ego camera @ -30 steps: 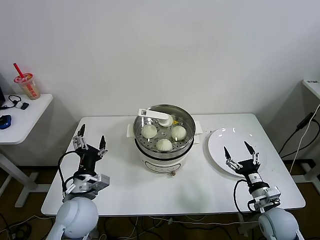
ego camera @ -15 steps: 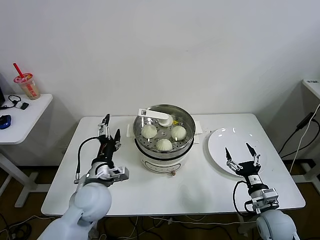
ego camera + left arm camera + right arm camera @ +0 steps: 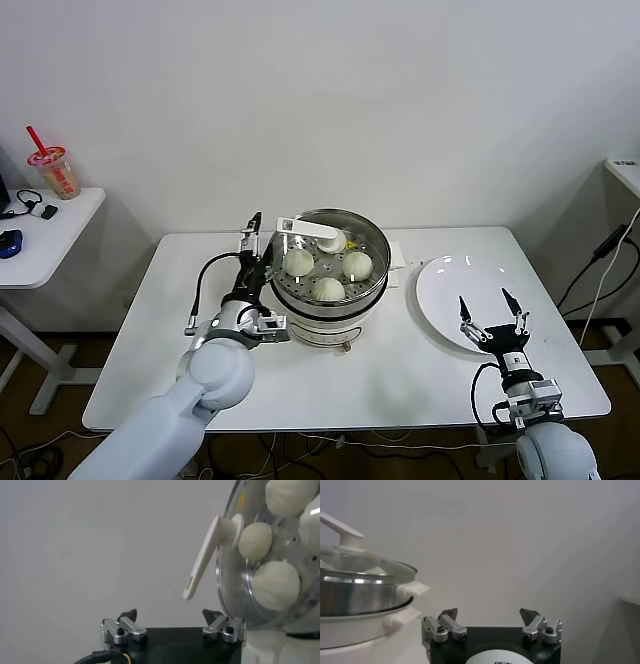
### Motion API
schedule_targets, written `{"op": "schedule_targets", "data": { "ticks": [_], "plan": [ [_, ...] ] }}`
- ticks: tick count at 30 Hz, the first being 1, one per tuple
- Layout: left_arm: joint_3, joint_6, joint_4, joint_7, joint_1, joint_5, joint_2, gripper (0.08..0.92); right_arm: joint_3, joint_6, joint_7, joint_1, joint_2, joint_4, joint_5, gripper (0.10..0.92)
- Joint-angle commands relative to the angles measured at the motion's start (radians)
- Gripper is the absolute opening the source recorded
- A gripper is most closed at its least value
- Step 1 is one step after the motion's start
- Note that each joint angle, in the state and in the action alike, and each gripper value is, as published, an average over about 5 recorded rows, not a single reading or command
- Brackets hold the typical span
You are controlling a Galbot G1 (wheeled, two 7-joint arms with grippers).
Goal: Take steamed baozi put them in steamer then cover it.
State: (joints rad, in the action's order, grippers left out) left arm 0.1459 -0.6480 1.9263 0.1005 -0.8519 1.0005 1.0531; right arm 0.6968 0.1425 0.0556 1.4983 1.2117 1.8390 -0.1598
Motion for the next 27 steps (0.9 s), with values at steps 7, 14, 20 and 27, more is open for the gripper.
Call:
{"op": "schedule_targets", "data": {
  "ticks": [7, 14, 20, 27],
  "plan": [
    [0.152, -0.016, -0.178, 0.011, 0.191, -0.016, 0.046, 0.823, 0.026, 0.011, 0.006, 0.015, 0.006, -0.003, -0.009, 0.823],
    [0.163, -0.013, -0.225, 0.007, 0.227, -0.029, 0.06, 0.823, 0.036, 0.018, 0.008, 0.022, 0.007, -0.01, -0.012, 0.823],
    [0.166, -0.011, -0.247, 0.007, 0.257, -0.038, 0.068, 0.823, 0.038, 0.02, 0.009, 0.019, 0.006, -0.016, -0.012, 0.823],
    [0.166, -0.006, -0.271, 0.009, 0.261, -0.048, 0.085, 0.823, 0.036, 0.022, 0.01, 0.013, 0.008, -0.025, -0.012, 0.823]
  ]
}}
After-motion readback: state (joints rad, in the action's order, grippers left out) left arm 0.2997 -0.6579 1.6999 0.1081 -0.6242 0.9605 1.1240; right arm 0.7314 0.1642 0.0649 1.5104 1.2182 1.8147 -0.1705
